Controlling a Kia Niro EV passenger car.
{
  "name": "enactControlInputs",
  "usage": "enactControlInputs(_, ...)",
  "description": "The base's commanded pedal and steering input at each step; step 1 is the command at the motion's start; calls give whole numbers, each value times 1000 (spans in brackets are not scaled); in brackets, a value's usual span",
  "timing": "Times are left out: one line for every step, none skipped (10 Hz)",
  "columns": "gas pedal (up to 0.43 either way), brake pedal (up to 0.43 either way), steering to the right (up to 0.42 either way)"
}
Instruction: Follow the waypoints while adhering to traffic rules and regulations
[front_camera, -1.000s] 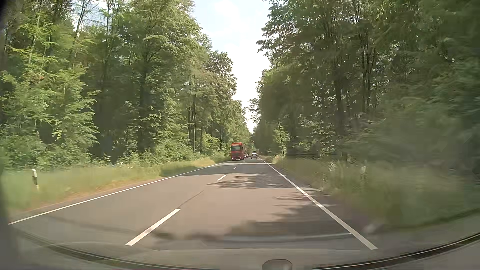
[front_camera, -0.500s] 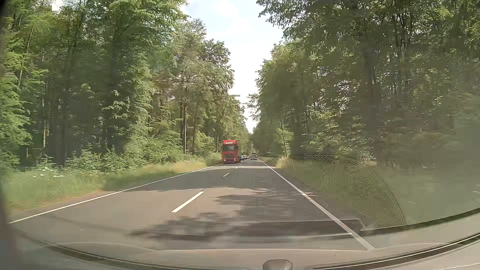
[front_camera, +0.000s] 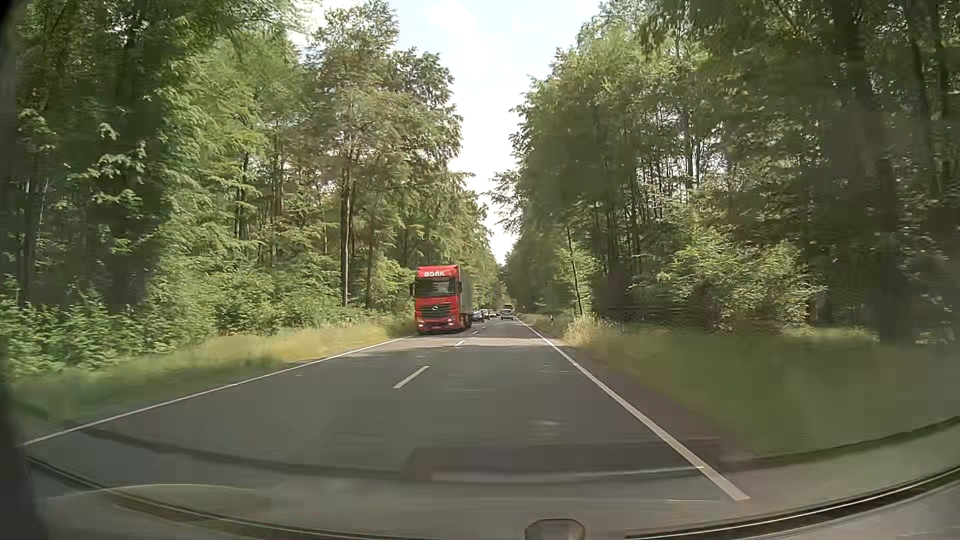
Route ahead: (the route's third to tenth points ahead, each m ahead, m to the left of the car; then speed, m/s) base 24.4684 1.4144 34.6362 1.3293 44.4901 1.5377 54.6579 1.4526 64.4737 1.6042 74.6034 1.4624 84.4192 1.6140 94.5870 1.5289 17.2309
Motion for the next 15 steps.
enactControlInputs(87,30,0)
enactControlInputs(87,37,0)
enactControlInputs(87,30,0)
enactControlInputs(87,37,0)
enactControlInputs(87,37,0)
enactControlInputs(87,37,-1)
enactControlInputs(87,30,0)
enactControlInputs(87,37,-1)
enactControlInputs(87,30,-1)
enactControlInputs(87,30,-1)
enactControlInputs(87,37,-1)
enactControlInputs(87,30,-1)
enactControlInputs(87,37,-1)
enactControlInputs(87,30,-2)
enactControlInputs(87,37,-4)
